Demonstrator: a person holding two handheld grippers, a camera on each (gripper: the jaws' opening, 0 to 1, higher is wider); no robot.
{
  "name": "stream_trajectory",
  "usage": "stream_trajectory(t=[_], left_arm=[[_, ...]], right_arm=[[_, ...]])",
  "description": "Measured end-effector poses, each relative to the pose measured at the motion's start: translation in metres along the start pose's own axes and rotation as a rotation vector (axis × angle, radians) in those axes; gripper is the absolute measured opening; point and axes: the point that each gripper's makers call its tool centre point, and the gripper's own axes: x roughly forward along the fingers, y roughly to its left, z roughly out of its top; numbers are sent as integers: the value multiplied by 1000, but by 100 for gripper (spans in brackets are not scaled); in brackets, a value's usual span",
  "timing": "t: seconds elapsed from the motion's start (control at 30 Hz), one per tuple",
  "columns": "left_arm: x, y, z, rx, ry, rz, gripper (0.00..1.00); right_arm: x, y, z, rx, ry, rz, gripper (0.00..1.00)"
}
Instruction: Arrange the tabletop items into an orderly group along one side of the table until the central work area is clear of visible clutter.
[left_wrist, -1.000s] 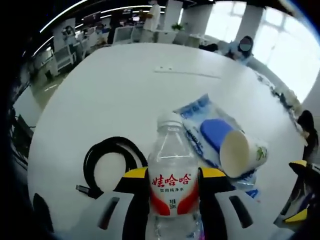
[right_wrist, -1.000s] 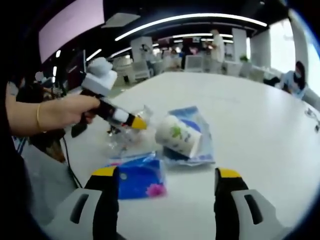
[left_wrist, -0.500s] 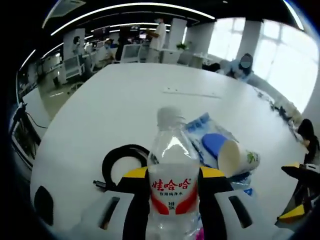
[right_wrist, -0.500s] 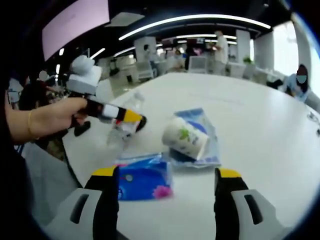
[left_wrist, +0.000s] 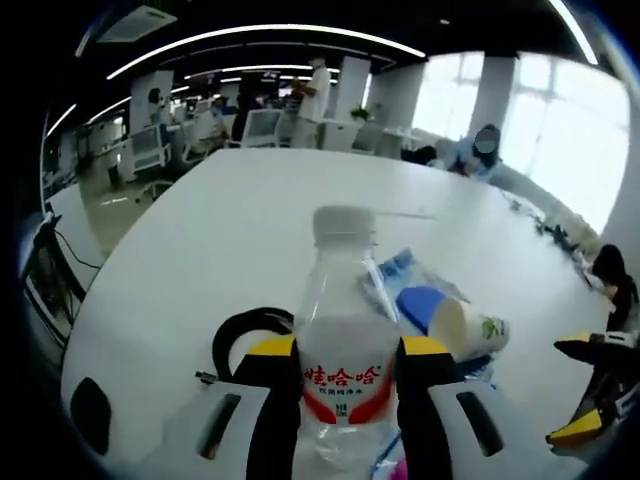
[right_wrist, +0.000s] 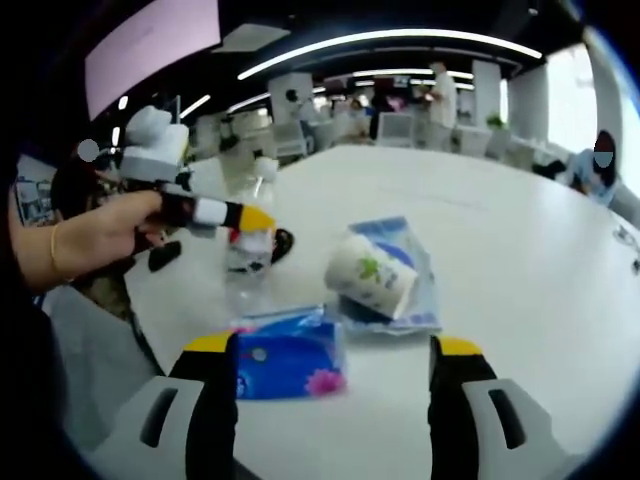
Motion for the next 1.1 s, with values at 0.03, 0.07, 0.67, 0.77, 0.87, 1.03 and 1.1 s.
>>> stream_trajectory(t=[0.03, 0.07, 0.67, 0.77, 0.87, 1.03, 1.1], left_arm=[[-1, 0, 2, 1, -11, 2, 34], [-1, 0, 5, 15, -21, 1, 34], [-6, 11, 58, 37, -178, -42, 34], [-4, 16, 65, 58, -198, -41, 34], [1, 20, 74, 85, -212, -42, 34], [10, 30, 88, 90, -240, -37, 34], [16, 34, 93, 95, -253, -29, 34]], right_arm=[[0, 0, 0, 0, 1, 1, 76], [0, 1, 0, -1, 1, 1, 76], [5, -1, 13, 5, -45, 8, 76], [6, -5, 15, 5, -43, 1, 76], [8, -9, 17, 5, -43, -4, 76], [13, -12, 18, 2, -33, -6, 76], [15, -12, 18, 4, -28, -4, 76]])
